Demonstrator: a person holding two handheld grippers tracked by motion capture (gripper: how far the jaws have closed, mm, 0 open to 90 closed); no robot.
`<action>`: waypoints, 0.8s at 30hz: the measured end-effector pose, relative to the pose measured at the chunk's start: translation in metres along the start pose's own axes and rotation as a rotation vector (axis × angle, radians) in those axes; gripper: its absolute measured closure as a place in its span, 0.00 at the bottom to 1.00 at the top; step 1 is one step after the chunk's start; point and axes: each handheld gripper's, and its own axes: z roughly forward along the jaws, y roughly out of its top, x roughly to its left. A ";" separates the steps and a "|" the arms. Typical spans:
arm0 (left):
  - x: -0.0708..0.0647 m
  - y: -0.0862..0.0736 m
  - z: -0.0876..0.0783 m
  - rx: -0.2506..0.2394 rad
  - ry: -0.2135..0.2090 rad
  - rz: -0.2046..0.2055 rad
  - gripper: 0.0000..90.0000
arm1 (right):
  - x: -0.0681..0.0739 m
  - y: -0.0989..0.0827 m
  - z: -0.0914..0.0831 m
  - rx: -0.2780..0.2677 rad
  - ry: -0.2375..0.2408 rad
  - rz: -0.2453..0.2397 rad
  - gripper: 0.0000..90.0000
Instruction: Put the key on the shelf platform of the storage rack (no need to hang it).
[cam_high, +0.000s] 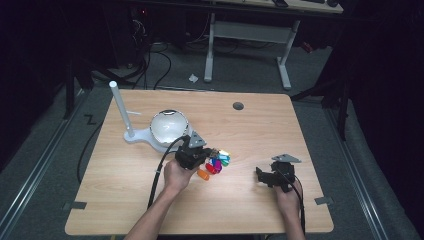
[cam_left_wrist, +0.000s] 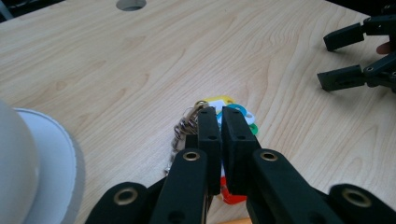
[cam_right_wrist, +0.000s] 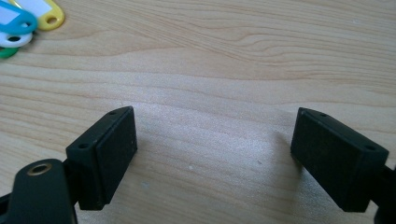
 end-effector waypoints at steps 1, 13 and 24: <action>0.001 0.000 -0.002 -0.007 -0.001 -0.008 0.97 | 0.000 0.000 0.000 0.000 0.000 0.000 0.16; 0.006 0.013 -0.027 -0.067 -0.014 -0.020 0.97 | 0.000 0.000 0.000 0.000 0.000 0.000 0.16; 0.014 0.022 -0.047 -0.096 -0.047 -0.067 0.97 | 0.000 0.000 0.000 0.000 0.001 -0.001 0.16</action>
